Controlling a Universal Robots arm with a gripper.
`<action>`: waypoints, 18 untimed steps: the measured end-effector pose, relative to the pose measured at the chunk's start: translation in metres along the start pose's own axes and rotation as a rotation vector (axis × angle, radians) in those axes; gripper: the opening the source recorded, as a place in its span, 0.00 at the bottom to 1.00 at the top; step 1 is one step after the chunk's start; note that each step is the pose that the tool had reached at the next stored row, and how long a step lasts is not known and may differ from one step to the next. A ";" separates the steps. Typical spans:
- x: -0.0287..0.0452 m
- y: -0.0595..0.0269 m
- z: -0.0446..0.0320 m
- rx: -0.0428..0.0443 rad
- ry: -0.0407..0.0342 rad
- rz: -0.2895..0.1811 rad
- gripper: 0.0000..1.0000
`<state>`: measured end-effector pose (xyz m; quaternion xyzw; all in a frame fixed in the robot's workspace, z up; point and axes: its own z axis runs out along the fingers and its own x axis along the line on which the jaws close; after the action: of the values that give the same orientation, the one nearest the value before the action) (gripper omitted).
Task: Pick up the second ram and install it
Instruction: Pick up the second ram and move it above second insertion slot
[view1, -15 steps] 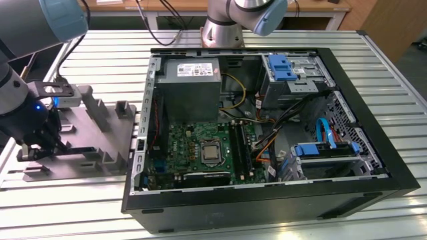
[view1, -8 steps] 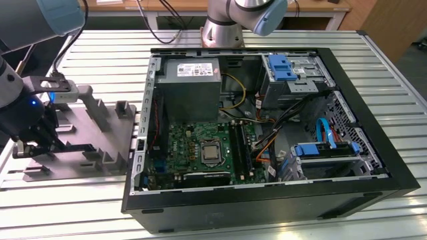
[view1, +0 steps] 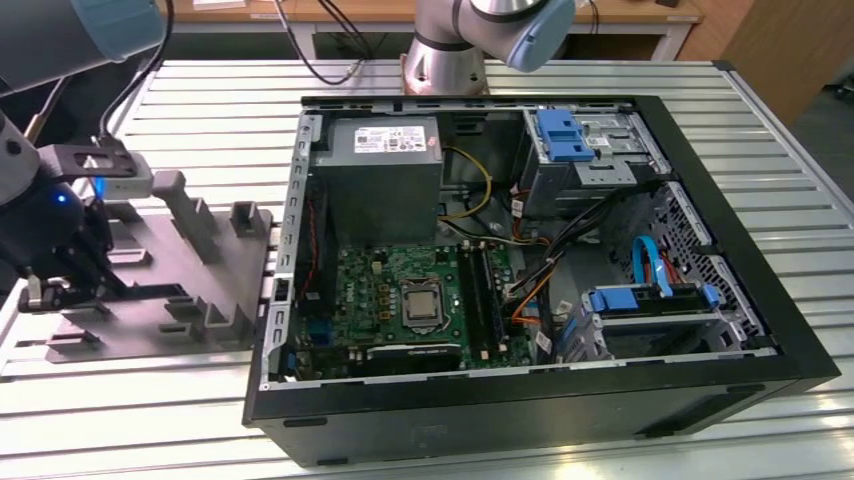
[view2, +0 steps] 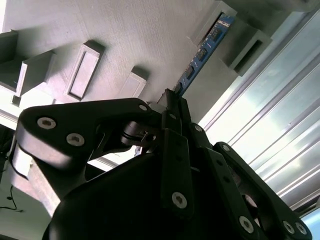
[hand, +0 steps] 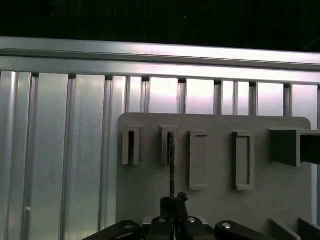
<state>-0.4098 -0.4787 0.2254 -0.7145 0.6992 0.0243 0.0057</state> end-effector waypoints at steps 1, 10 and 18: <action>0.0000 0.0000 -0.0009 0.0000 -0.0006 0.000 0.14; -0.0004 0.0002 -0.0088 0.0002 -0.0061 0.000 0.14; -0.0007 0.0004 -0.0159 0.0002 -0.0113 0.000 0.14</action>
<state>-0.4098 -0.4787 0.2413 -0.7145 0.6990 0.0283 0.0097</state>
